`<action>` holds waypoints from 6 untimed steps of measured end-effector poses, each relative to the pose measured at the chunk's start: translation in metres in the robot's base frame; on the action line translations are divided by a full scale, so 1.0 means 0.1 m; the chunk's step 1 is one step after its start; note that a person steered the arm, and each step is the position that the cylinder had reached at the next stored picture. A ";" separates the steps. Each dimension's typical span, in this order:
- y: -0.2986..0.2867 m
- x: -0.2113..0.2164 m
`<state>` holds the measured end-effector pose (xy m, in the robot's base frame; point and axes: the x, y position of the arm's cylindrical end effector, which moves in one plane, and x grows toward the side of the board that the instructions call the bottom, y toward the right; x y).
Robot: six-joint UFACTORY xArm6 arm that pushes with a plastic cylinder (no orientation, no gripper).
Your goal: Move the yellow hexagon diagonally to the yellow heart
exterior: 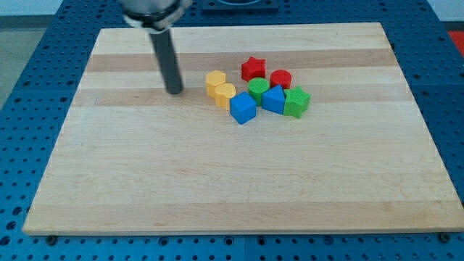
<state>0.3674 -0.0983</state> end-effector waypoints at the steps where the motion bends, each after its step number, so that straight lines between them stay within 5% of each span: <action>1: 0.32 0.00; 2: 0.60 -0.02; 4: 0.22 -0.60; 6: 0.95 -0.87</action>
